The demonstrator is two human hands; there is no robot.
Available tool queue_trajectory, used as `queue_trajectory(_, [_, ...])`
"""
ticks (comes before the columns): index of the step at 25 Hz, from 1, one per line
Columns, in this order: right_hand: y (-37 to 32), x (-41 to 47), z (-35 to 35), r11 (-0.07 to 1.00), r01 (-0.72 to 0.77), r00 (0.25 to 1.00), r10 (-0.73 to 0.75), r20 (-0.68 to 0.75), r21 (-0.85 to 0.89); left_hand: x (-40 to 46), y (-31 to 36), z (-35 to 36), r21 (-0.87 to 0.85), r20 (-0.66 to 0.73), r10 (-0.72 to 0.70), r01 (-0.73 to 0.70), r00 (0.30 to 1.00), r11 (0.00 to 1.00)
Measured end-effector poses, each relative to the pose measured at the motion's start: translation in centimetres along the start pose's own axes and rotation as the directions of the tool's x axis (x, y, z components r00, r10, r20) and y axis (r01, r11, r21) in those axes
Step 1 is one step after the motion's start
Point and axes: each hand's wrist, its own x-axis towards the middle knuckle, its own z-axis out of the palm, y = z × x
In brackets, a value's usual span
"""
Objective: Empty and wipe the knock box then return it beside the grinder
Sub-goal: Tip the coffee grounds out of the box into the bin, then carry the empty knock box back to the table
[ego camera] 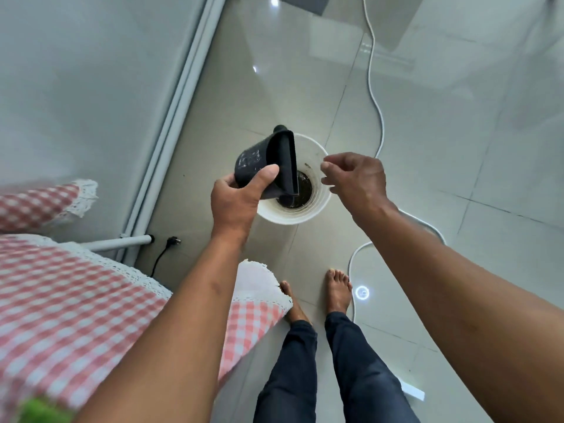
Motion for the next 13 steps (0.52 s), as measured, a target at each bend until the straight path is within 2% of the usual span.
queue_trajectory(2, [-1.7, -1.2, -0.1, 0.999, 0.028, 1.0, -0.028, 0.007, -0.023, -1.9, 1.4, -0.7, -0.057, 0.075, -0.039, 0.043, 0.996, 0.997])
queue_trajectory(7, [-12.3, -9.2, -2.3, 0.958, 0.273, 0.957, -0.262, 0.121, -0.083, -9.8, 8.2, -6.4, -0.162, 0.234, -0.042, 0.081, 0.971, 0.983])
queue_trajectory(13, [-23.5, -21.3, -2.6, 0.779, 0.555, 0.81, -0.428, 0.4, -0.29, -18.2, 14.1, -16.5, -0.175, 0.37, 0.037, 0.03, 0.928, 0.984])
